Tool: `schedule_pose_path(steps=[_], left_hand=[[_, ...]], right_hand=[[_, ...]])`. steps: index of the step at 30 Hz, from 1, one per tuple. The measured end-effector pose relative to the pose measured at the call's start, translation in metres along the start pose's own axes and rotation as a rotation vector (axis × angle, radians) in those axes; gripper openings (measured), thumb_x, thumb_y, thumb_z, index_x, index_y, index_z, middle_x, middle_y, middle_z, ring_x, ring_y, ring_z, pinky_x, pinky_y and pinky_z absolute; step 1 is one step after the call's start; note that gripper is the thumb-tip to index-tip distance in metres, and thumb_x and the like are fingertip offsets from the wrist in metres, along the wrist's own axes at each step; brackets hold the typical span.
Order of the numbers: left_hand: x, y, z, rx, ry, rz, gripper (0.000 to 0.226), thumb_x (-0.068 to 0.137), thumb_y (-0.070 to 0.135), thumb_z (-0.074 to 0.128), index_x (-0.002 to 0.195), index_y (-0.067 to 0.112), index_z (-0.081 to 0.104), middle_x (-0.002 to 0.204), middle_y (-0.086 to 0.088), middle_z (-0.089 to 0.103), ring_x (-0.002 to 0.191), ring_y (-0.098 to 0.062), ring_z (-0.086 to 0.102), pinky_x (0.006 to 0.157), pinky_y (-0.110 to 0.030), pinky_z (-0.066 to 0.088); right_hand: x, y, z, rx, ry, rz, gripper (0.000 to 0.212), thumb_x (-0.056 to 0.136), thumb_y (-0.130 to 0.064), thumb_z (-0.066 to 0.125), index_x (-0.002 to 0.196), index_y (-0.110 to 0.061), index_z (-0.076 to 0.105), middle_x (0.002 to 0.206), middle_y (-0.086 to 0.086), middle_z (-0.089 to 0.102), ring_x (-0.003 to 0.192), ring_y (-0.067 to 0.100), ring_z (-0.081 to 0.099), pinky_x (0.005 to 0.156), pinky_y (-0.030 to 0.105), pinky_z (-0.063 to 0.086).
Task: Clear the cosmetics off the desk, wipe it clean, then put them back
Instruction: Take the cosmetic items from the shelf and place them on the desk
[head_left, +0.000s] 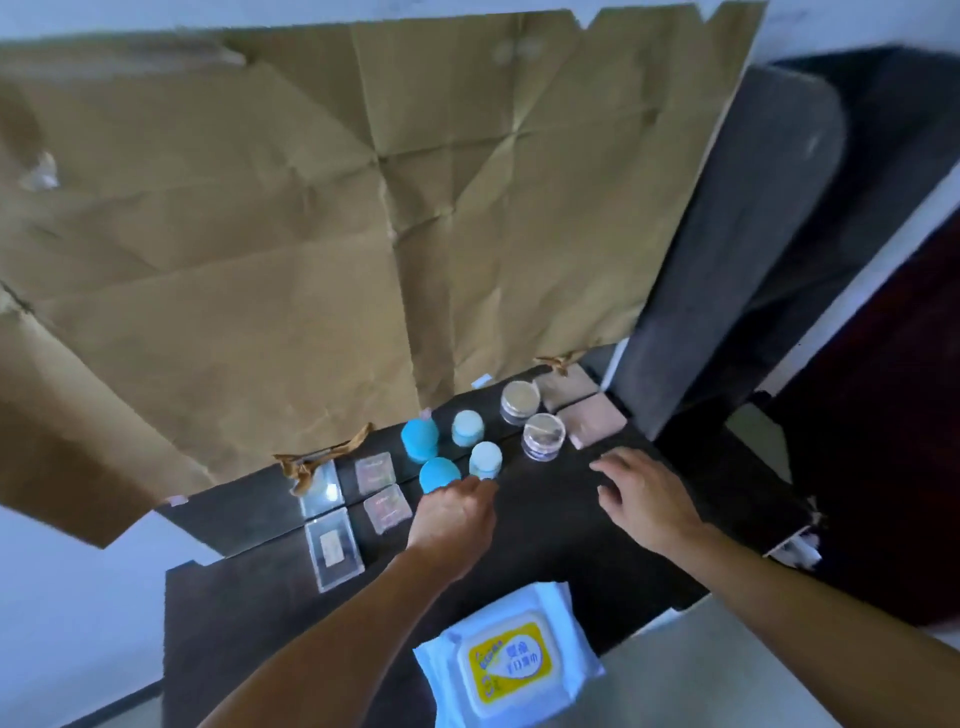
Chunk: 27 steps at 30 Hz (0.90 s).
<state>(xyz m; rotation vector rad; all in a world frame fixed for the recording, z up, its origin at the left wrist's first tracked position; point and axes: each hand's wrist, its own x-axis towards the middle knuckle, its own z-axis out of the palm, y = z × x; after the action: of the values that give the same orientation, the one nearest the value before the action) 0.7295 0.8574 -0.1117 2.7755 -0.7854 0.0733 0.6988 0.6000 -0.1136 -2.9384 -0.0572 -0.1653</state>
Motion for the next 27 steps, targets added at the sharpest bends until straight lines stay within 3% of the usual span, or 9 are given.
schedule_pose_path(steps=[3, 6, 11, 15, 18, 22, 27], left_hand=[[0.03, 0.055, -0.005, -0.075, 0.034, 0.099, 0.024, 0.09, 0.026, 0.044, 0.1, 0.016, 0.063, 0.092, -0.004, 0.067, 0.079, -0.025, 0.065, 0.065, -0.037, 0.054], [0.062, 0.115, -0.008, -0.14, 0.058, 0.189, 0.024, 0.094, 0.027, 0.044, 0.11, 0.019, 0.06, 0.101, -0.003, 0.065, 0.087, -0.023, 0.064, 0.074, -0.037, 0.054], [0.107, 0.21, 0.005, -0.176, 0.156, 0.236, 0.021, 0.088, 0.024, 0.049, 0.101, 0.018, 0.064, 0.091, -0.003, 0.067, 0.077, -0.025, 0.065, 0.061, -0.032, 0.047], [0.141, 0.281, 0.008, -0.215, 0.214, 0.226, 0.027, 0.094, 0.025, 0.048, 0.117, 0.018, 0.06, 0.105, -0.001, 0.063, 0.087, -0.021, 0.064, 0.069, -0.027, 0.046], [0.176, 0.323, -0.003, -0.25, 0.28, 0.235, 0.025, 0.094, 0.021, 0.051, 0.114, 0.014, 0.062, 0.104, -0.001, 0.06, 0.089, -0.02, 0.061, 0.068, -0.024, 0.045], [0.243, 0.353, -0.022, -0.267, 0.343, 0.14, 0.031, 0.092, 0.023, 0.054, 0.122, 0.015, 0.057, 0.118, -0.003, 0.053, 0.107, -0.019, 0.053, 0.089, -0.03, 0.049], [0.334, 0.363, -0.043, -0.439, 0.401, -0.199, 0.044, 0.088, 0.021, 0.057, 0.128, 0.007, 0.044, 0.128, -0.013, 0.045, 0.119, -0.03, 0.046, 0.1, -0.041, 0.042]], right_hand=[[-0.025, 0.047, -0.031, -0.042, 0.029, 0.111, 0.032, 0.079, -0.022, 0.068, 0.11, -0.018, 0.066, 0.111, 0.0, 0.063, 0.102, 0.02, 0.061, 0.079, 0.035, 0.052], [-0.046, 0.101, -0.061, -0.05, 0.06, 0.157, 0.033, 0.082, -0.025, 0.064, 0.114, -0.019, 0.064, 0.113, 0.0, 0.062, 0.104, 0.021, 0.059, 0.081, 0.035, 0.052], [-0.064, 0.192, -0.106, -0.034, 0.085, 0.209, 0.033, 0.084, -0.025, 0.061, 0.117, -0.019, 0.061, 0.113, 0.0, 0.06, 0.108, 0.02, 0.055, 0.081, 0.035, 0.05], [-0.072, 0.252, -0.132, -0.024, 0.092, 0.226, 0.034, 0.087, -0.027, 0.056, 0.121, -0.022, 0.058, 0.115, -0.003, 0.055, 0.112, 0.016, 0.051, 0.081, 0.03, 0.047], [-0.075, 0.288, -0.148, -0.005, 0.099, 0.207, 0.035, 0.087, -0.026, 0.057, 0.122, -0.02, 0.058, 0.115, -0.002, 0.055, 0.108, 0.017, 0.055, 0.079, 0.027, 0.046], [-0.055, 0.318, -0.168, 0.001, 0.135, 0.16, 0.036, 0.088, -0.026, 0.056, 0.124, -0.019, 0.057, 0.113, -0.002, 0.056, 0.1, 0.015, 0.057, 0.071, 0.019, 0.039], [-0.009, 0.344, -0.187, 0.013, 0.184, 0.086, 0.035, 0.09, -0.027, 0.057, 0.124, -0.019, 0.056, 0.111, -0.002, 0.057, 0.09, 0.012, 0.059, 0.069, 0.016, 0.035]])
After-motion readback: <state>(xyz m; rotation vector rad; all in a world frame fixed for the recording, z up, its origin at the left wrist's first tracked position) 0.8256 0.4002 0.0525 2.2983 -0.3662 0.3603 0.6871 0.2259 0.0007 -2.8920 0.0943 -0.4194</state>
